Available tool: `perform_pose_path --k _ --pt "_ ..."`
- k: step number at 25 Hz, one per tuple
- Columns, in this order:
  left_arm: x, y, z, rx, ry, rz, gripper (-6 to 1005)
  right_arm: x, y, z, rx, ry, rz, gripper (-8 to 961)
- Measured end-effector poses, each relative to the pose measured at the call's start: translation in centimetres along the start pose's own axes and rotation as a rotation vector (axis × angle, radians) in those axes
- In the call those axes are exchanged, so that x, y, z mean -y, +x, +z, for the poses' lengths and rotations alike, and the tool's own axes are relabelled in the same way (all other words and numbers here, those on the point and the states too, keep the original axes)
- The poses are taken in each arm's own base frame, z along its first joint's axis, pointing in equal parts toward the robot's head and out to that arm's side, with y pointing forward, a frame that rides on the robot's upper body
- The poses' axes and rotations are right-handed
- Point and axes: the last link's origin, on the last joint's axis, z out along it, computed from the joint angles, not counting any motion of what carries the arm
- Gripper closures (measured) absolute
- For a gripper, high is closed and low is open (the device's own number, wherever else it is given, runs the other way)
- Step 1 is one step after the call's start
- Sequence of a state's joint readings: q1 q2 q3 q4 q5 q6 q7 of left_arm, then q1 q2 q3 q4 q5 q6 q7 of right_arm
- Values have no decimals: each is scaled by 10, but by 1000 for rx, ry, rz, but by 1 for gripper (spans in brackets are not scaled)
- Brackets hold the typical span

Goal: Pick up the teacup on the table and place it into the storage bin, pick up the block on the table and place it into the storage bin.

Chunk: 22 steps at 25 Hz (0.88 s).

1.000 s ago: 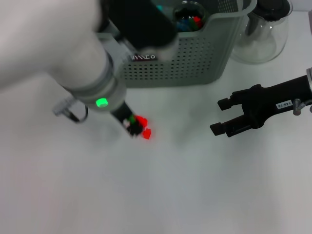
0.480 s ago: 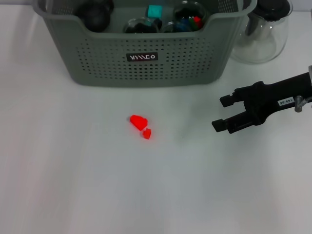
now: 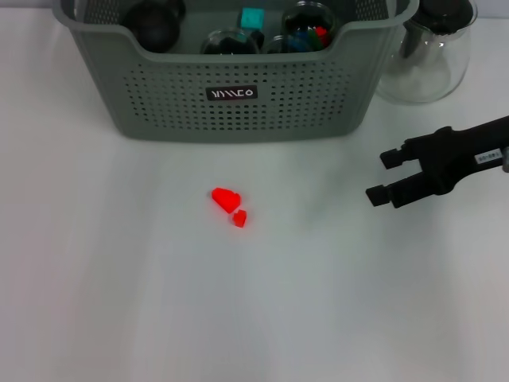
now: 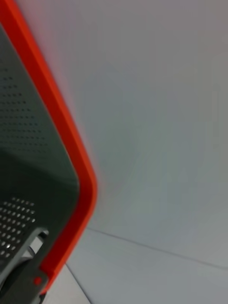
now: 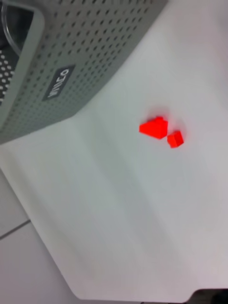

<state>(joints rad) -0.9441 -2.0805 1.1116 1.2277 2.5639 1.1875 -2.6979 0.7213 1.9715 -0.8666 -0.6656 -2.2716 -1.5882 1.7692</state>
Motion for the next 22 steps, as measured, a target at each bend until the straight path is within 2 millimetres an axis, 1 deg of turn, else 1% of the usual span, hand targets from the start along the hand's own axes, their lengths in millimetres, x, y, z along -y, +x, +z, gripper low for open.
perform_pose_path --k 4,10,12,13,15,17,20,22 --pt "2 -1 6 2 19 3 578 6 1 -11 -7 26 7 6" --pt "3 -4 6 12 25 -10 432 13 2 -28 -19 60 3 6" --pt "5 -6 4 6 28 -20 384 14 2 -31 -22 61 3 6" --pt "5 -7 1 -3 28 -23 343 14 2 -32 -23 59 2 6" --pt "4 -7 -9 -33 21 -30 260 14 2 -32 -25 59 2 6" --pt "1 -7 -23 -69 1 -33 178 14 2 -33 -26 60 1 6" --pt "-9 -8 -51 -128 -83 -18 149 14 3 -34 -27 60 3 7" --pt "-19 -10 -73 -170 -180 13 129 13 5 -35 -28 55 9 7"
